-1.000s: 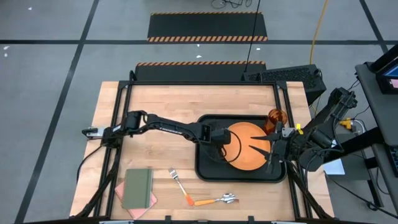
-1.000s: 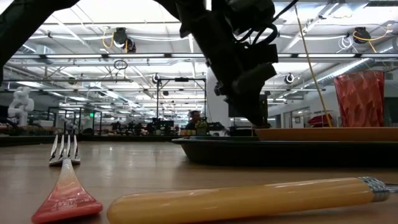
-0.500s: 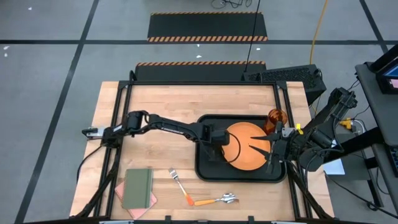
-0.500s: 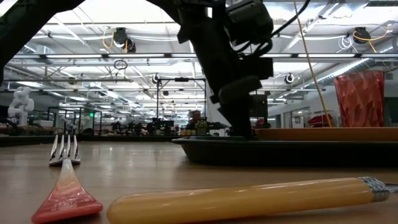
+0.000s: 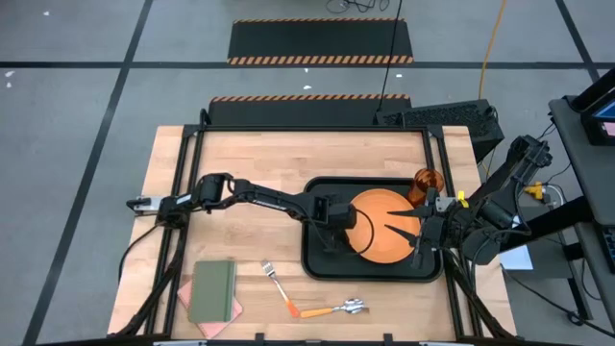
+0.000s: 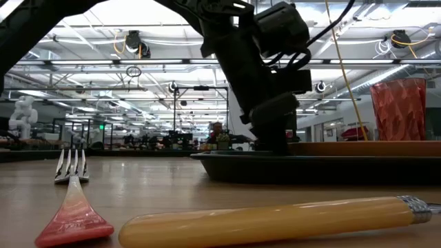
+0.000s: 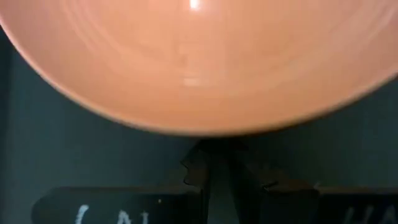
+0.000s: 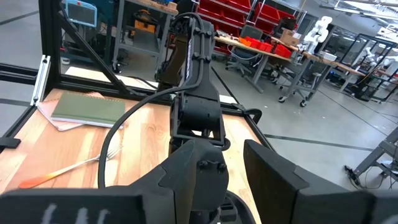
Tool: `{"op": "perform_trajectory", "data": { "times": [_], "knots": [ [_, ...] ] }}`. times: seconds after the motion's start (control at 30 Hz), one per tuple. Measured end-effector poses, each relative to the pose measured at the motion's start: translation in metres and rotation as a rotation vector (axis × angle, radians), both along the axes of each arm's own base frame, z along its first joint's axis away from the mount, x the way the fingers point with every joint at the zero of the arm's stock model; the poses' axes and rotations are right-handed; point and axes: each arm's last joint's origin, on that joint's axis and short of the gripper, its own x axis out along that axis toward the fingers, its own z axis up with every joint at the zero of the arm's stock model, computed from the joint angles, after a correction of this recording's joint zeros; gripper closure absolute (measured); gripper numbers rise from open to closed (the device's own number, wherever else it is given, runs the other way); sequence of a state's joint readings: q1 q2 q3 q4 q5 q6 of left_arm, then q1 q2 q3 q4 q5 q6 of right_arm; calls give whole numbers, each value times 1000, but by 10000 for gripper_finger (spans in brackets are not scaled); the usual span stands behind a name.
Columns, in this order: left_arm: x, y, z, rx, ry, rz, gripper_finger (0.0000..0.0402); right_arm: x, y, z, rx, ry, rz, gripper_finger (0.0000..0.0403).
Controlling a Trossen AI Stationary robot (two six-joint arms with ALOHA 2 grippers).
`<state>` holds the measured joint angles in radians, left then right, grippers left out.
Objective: Pick and place plate/cup/fork/spoon on tray
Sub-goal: Put the orange plate on the black serving tray, then put the orange fork on the black serving tray to left of the orange plate
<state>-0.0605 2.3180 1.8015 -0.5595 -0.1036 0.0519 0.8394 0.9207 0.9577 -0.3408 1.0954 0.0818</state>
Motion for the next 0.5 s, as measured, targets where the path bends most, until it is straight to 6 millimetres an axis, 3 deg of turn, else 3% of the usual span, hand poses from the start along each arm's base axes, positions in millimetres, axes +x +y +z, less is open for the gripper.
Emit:
{"op": "perform_trajectory", "data": {
  "times": [0.13,0.3,0.4,0.5],
  "knots": [
    [-11,0,8,0,86,7,348,0,0,0,0,0,0,273],
    [-33,-3,54,-22,120,64,348,0,0,0,6,-1,-1,273],
    [-47,-21,79,15,109,63,348,1,1,-2,20,2,8,273],
    [-62,-55,99,31,98,-18,348,1,2,-7,31,17,32,273]
  ]
}}
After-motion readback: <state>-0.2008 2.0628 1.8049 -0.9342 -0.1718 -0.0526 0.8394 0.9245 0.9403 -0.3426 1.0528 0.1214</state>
